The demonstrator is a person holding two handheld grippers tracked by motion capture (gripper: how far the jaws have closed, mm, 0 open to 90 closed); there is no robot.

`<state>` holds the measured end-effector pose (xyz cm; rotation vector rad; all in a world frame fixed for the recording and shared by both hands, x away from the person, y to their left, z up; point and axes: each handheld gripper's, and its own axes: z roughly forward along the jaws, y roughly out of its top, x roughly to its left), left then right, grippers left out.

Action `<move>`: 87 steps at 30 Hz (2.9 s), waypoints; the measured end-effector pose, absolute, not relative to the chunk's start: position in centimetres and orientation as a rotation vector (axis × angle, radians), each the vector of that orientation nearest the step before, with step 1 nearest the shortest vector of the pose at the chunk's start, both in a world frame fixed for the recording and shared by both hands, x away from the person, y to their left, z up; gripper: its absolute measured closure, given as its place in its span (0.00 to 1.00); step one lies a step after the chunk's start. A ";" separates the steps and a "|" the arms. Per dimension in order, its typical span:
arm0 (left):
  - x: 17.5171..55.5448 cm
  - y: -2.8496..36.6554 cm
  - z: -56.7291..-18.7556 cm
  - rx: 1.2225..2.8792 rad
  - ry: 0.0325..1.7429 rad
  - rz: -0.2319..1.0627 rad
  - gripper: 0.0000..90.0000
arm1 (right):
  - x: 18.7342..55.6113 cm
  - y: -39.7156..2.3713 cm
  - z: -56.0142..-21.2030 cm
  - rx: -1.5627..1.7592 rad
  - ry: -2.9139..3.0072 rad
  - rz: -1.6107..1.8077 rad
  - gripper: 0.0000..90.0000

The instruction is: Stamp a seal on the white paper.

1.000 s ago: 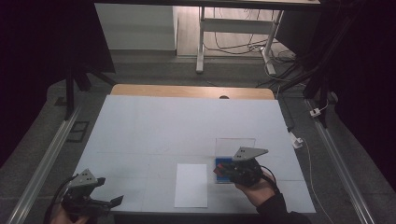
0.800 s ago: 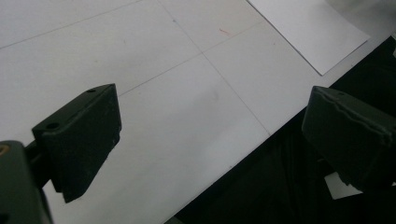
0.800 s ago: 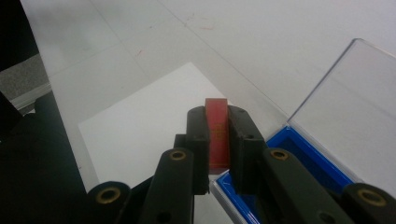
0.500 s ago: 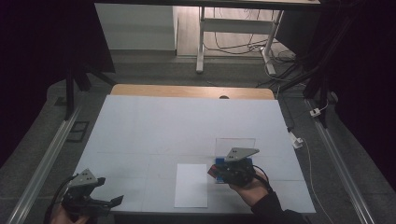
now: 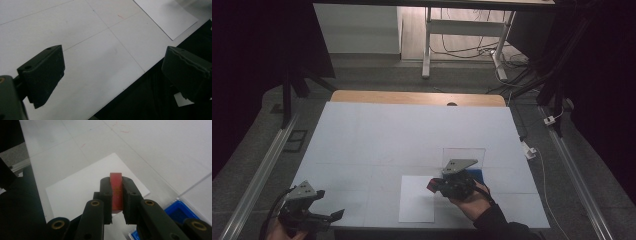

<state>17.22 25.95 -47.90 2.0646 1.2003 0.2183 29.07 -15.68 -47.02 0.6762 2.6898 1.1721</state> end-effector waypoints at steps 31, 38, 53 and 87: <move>17.2 26.0 -47.9 2.068 1.192 0.221 0.06 | 29.1 -10.8 -49.8 0.497 2.820 1.023 0.90; 17.1 25.9 -47.9 2.069 1.190 0.224 0.06 | 29.0 -10.6 -50.1 0.474 2.820 0.999 0.90; 17.3 25.8 -47.9 2.076 1.193 0.222 0.06 | 28.4 -9.9 -50.0 0.463 2.808 0.924 0.90; 17.3 25.8 -47.9 2.072 1.187 0.220 0.06 | 28.6 -10.2 -50.1 0.486 2.815 0.963 0.90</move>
